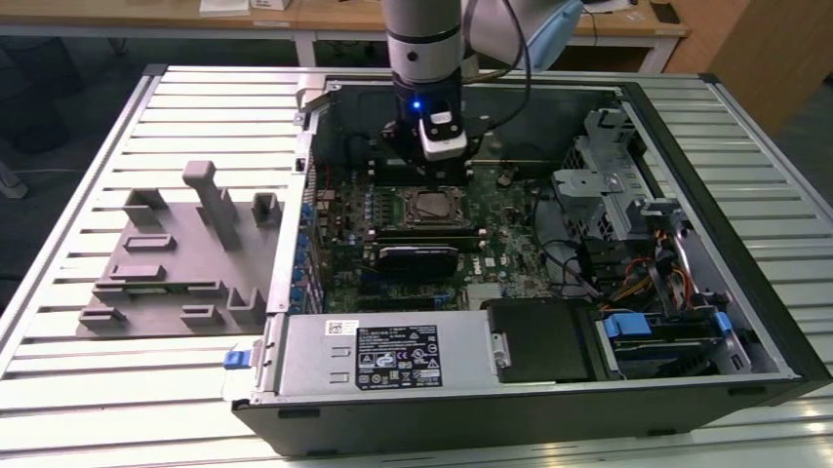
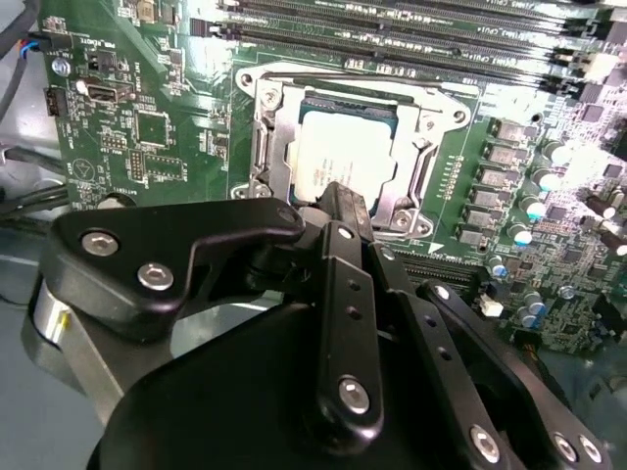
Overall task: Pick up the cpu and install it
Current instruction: 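Install the first cpu locking lever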
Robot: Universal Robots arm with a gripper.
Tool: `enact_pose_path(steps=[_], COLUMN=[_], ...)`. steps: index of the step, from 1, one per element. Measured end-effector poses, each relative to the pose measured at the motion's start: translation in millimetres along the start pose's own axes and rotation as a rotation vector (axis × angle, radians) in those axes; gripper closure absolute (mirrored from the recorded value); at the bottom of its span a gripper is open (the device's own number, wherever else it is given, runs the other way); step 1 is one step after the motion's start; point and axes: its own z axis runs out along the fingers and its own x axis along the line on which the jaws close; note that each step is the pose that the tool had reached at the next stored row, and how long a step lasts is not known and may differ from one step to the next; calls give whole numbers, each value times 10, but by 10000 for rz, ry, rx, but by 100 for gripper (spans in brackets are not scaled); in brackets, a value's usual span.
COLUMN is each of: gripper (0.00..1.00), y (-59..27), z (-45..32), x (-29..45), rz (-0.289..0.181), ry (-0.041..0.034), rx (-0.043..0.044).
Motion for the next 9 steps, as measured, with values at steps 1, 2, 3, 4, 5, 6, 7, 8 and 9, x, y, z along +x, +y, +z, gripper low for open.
enact_pose_path(steps=[1,2,3,4,5,6,7,8,9], gripper=[89,89,89,89,89,89,89,89,89], y=[0,-2,-6,-13,-21,-33,-48,-65,-82], z=[0,1,3,4,6,7,9,10,10], x=[-6,-17,-30,-44,-58,-73,-86,-97,-106], rz=[1,1,1,1,1,1,1,0,0], ry=[0,1,3,4,6,7,7,7,8], rx=[2,4,5,6,5,6,5,5,7])
